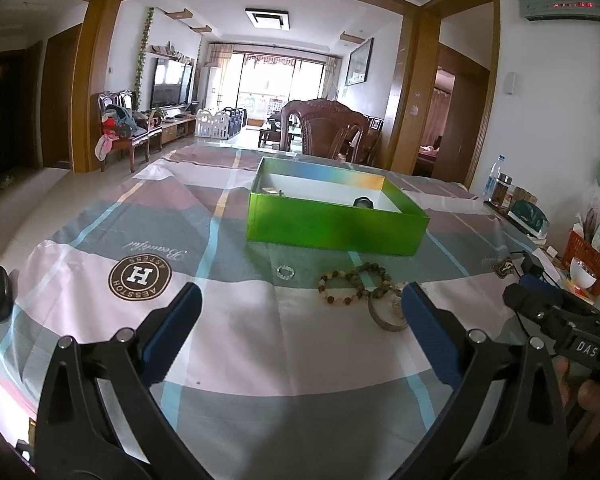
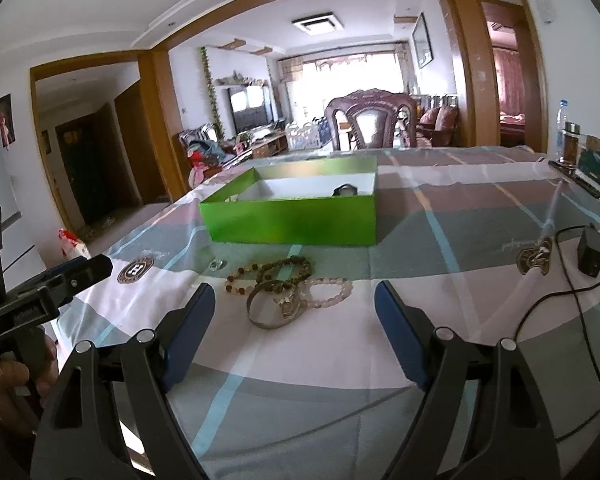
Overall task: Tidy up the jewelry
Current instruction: 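Lower the right gripper onto the gold metal bangle and close it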
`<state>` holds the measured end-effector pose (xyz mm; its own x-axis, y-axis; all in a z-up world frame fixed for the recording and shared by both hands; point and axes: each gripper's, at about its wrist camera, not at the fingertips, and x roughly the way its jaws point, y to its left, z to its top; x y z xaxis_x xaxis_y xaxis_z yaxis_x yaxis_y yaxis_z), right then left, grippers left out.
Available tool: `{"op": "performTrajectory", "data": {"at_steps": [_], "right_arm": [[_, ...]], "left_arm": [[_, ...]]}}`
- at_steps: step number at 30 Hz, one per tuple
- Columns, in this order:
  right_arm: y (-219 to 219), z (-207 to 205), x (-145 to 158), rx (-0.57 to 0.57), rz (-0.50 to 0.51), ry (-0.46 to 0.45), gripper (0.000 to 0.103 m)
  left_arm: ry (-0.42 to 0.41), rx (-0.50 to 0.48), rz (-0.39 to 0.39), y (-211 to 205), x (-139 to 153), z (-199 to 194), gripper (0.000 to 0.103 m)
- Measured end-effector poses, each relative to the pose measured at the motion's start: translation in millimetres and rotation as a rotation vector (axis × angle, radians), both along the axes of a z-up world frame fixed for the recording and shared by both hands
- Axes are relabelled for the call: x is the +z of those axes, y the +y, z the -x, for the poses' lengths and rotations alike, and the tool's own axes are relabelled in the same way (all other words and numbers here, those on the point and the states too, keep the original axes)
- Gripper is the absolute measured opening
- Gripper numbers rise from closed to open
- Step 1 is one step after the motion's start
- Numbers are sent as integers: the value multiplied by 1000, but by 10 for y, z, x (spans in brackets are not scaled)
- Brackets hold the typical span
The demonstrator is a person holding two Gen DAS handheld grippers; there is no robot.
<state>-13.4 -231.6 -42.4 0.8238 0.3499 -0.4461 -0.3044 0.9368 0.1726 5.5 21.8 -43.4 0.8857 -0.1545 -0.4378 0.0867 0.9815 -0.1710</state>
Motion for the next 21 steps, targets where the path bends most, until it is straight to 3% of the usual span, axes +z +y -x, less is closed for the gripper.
{"op": "performTrajectory", "data": {"at_steps": [7,9,11,14,21], "right_arm": [[216,-420,-145,38,81,103,77],[274,-566,-222,39,95,149,71],[319,-674,-296,48,106,186,55],[413,-774,-402,90,109,229,42],[769,-771,-409,219,154,233,40]], "left_arm": [[16,-2,-1,21,-57,-54,99],[20,0,-1,36,-72,-72,99],[24,4,6,68,-85,-99,99],[30,9,11,111,-103,-139,99],[44,14,21,176,-141,-216,99]]}}
